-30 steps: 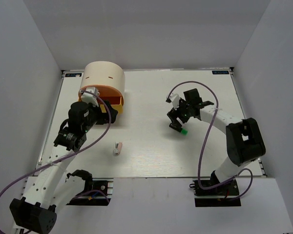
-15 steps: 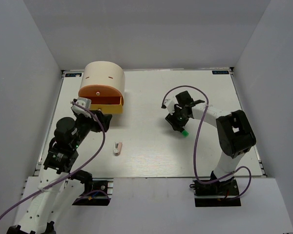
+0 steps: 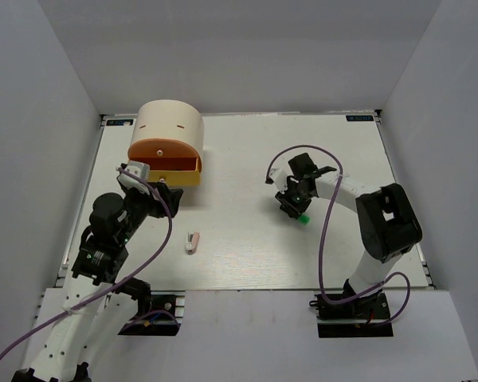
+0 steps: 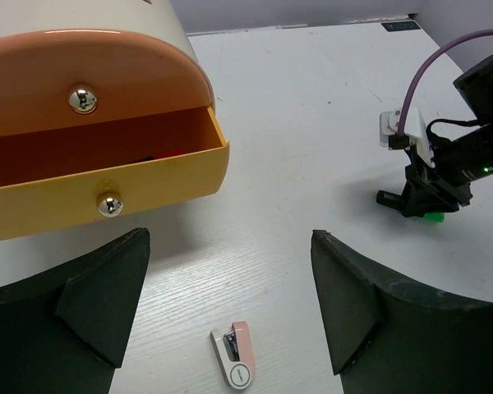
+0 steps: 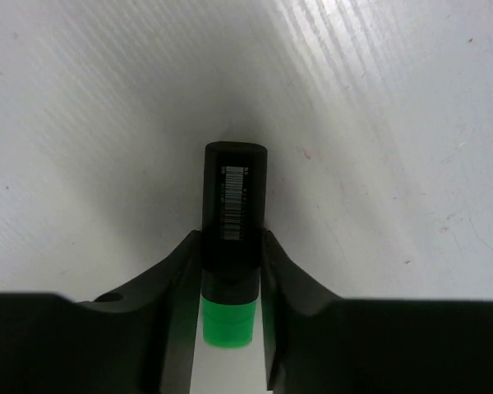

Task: Sort the stationery into containers
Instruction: Pick up the pen from the center of the board, then place the pen in the storage box.

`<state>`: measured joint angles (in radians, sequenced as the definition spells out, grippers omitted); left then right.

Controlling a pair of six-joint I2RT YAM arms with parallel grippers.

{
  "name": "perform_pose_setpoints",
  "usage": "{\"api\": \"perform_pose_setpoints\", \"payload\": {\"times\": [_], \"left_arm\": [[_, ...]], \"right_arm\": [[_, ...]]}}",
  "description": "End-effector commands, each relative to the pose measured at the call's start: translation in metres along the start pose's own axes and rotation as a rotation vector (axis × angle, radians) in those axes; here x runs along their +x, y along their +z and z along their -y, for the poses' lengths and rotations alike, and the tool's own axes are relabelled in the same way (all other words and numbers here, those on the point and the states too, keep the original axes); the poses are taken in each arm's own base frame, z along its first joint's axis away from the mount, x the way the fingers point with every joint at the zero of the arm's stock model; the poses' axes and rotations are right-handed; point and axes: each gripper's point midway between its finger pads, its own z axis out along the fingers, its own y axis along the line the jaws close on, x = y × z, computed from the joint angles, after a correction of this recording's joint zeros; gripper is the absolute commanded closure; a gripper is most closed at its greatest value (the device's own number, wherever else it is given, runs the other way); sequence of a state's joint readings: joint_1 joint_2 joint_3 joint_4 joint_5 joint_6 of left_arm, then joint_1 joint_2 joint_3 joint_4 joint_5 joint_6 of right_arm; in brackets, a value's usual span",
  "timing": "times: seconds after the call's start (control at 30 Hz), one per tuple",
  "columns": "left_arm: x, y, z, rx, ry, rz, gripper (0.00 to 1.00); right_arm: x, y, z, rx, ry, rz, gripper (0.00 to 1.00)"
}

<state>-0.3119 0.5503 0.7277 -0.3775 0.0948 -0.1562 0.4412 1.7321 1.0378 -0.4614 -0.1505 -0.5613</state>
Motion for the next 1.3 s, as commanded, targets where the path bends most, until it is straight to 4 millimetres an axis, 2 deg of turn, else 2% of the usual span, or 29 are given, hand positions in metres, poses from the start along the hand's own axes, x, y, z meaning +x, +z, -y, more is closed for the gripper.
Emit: {"api": "perform_pose_setpoints", "payload": {"times": [0.0, 0.03, 0.07, 0.1, 0.13, 0.2, 0.23, 0.3, 0.33, 0.37, 0.4, 0.43, 0.5, 0.53, 0.57, 0.6, 0.63, 0.67, 0.7, 0.73, 0.77, 0.83, 0.87, 0.9, 0.93, 1.03, 1.2, 1.27], "left_arm": [[-0.003, -0.004, 0.003, 0.015, 0.014, 0.017, 0.11], [-0.003, -0.004, 0.003, 0.015, 0.014, 0.017, 0.11], [-0.006, -0.006, 0.002, 0.007, 0.006, 0.029, 0.13], [-0.006, -0.006, 0.0, -0.001, 0.005, 0.03, 0.13], [-0.008, -0.008, 0.0, 0.0, 0.006, 0.039, 0.13], [-0.008, -0.008, -0.002, -0.012, 0.006, 0.041, 0.13], [-0.01, -0.01, -0.003, -0.02, 0.006, 0.052, 0.13], [-0.013, -0.012, -0.002, -0.018, 0.007, 0.064, 0.13], [-0.013, -0.012, -0.004, -0.029, 0.007, 0.066, 0.13], [-0.015, -0.014, -0.005, -0.038, 0.007, 0.076, 0.14], [-0.015, -0.014, -0.005, -0.038, 0.007, 0.076, 0.14], [-0.02, -0.019, -0.006, -0.044, 0.008, 0.099, 0.14], [-0.023, -0.022, -0.007, -0.049, 0.01, 0.124, 0.14], [-0.025, -0.025, -0.008, -0.058, 0.01, 0.138, 0.14], [-0.028, -0.03, -0.007, -0.054, 0.011, 0.164, 0.14], [-0.031, -0.033, -0.008, -0.06, 0.012, 0.181, 0.14], [-0.032, -0.035, -0.009, -0.067, 0.011, 0.196, 0.14], [-0.04, -0.043, -0.007, -0.06, 0.014, 0.238, 0.14], [-0.038, -0.044, -0.007, -0.06, 0.014, 0.243, 0.14], [-0.044, -0.049, -0.006, -0.054, 0.016, 0.276, 0.14], [-0.045, -0.052, -0.005, -0.052, 0.016, 0.292, 0.14], [-0.055, -0.064, -0.003, -0.04, 0.02, 0.363, 0.14], [-0.054, -0.066, -0.003, -0.039, 0.021, 0.37, 0.14], [-0.055, -0.068, -0.002, -0.036, 0.021, 0.388, 0.14], [-0.062, -0.076, 0.0, -0.03, 0.023, 0.427, 0.14], [-0.063, -0.08, 0.0, -0.026, 0.025, 0.45, 0.14], [-0.056, -0.072, 0.002, -0.013, 0.036, 0.415, 0.14], [-0.054, -0.069, 0.003, -0.005, 0.038, 0.404, 0.14]], "right_arm": [[-0.003, -0.016, -0.006, -0.006, -0.026, -0.004, 0.74], [-0.006, -0.019, -0.01, -0.019, -0.035, 0.003, 0.76], [-0.023, -0.028, -0.011, -0.009, -0.061, 0.047, 0.82], [-0.031, -0.034, -0.013, -0.009, -0.088, 0.066, 0.84], [-0.051, -0.051, -0.015, -0.005, -0.114, 0.126, 0.84], [-0.072, -0.06, -0.031, -0.019, -0.188, 0.168, 0.88], [-0.092, -0.076, -0.032, 0.004, -0.222, 0.218, 0.9], [-0.113, -0.081, -0.058, -0.014, -0.308, 0.249, 0.92], [-0.134, -0.089, -0.069, -0.002, -0.365, 0.288, 0.92], [-0.141, -0.092, -0.073, 0.013, -0.389, 0.294, 0.92], [-0.15, -0.09, -0.086, 0.017, -0.429, 0.298, 0.93], [-0.175, -0.101, -0.098, 0.032, -0.485, 0.356, 0.93], [-0.189, -0.094, -0.106, 0.044, -0.517, 0.352, 0.93], [-0.225, -0.118, -0.123, 0.06, -0.565, 0.448, 0.93], [-0.23, -0.108, -0.128, 0.051, -0.582, 0.436, 0.93], [-0.24, -0.109, -0.139, 0.05, -0.606, 0.453, 0.93], [-0.259, -0.12, -0.148, 0.061, -0.623, 0.511, 0.93], [-0.271, -0.118, -0.15, 0.063, -0.629, 0.527, 0.95], [-0.279, -0.12, -0.159, 0.058, -0.644, 0.547, 0.95], [-0.295, -0.131, -0.165, 0.071, -0.655, 0.594, 0.95], [-0.3, -0.121, -0.167, 0.073, -0.666, 0.587, 0.96], [-0.325, -0.14, -0.171, 0.101, -0.677, 0.662, 0.97], [-0.329, -0.13, -0.172, 0.105, -0.695, 0.654, 0.97], [-0.341, -0.14, -0.173, 0.121, -0.698, 0.695, 0.97], [-0.345, -0.136, -0.176, 0.115, -0.712, 0.702, 0.99], [-0.36, -0.143, -0.182, 0.124, -0.751, 0.762, 0.99], [-0.385, -0.148, -0.189, 0.174, -0.831, 0.834, 1.0], [-0.394, -0.143, -0.187, 0.198, -0.846, 0.857, 1.0]]}}
